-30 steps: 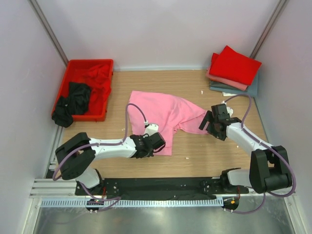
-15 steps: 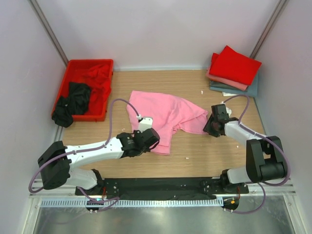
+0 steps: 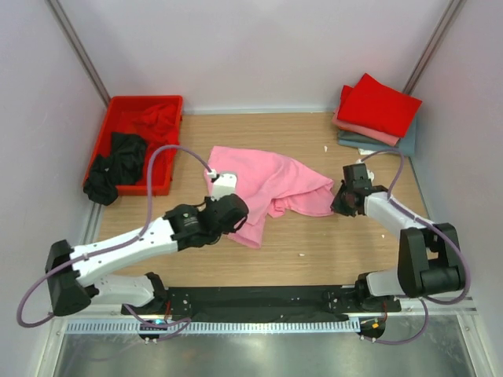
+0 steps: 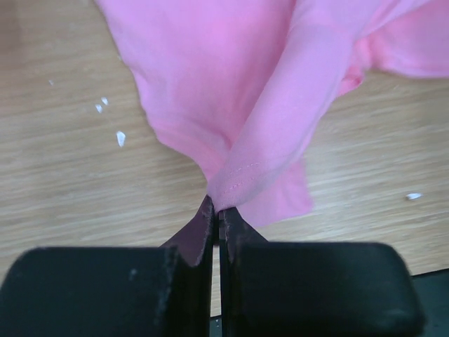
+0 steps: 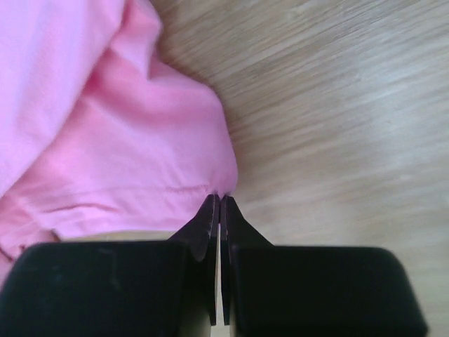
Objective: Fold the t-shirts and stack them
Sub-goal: Flatten the tshirt out
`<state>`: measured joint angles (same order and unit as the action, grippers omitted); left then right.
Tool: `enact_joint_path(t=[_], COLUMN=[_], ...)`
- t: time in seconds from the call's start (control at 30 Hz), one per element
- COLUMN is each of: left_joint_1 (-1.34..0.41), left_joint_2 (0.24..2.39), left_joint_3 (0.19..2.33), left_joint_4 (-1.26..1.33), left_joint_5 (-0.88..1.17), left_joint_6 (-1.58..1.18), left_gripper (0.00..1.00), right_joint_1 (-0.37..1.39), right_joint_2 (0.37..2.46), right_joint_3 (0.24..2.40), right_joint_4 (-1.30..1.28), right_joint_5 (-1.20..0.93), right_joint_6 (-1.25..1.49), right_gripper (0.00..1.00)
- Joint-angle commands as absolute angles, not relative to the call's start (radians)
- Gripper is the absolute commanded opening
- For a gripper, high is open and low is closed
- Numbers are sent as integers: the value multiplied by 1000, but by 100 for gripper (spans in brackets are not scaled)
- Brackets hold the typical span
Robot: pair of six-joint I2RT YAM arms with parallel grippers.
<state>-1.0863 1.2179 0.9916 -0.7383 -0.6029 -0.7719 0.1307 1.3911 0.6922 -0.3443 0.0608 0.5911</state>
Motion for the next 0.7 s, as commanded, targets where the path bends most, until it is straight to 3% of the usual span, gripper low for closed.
enact_joint_path(t=[0.0, 0.17, 0.4, 0.53, 0.67], left_joint_1=[-1088, -1089, -1089, -1089, -1088], left_joint_2=[1086, 922, 991, 1019, 1011], left_joint_3=[1139, 1360, 1771, 1922, 1980], left_joint_4=[-863, -836, -977, -996, -1005], left_joint_5=[-732, -697, -652, -577, -474], left_joint_6=[-720, -461, -197, -118, -52], left_gripper=[0, 0, 0, 0, 0], right_joint_1=[129, 129, 130, 129, 140], right_joint_2=[1255, 1115, 895, 752, 588], right_joint_3=[913, 1234, 1566, 1586, 1467], right_joint_4=[-484, -709, -739, -690, -600], right_joint_5=[112, 198, 173, 163, 144], right_joint_6=[517, 420, 246, 183, 129], right_gripper=[1, 1, 1, 1, 1])
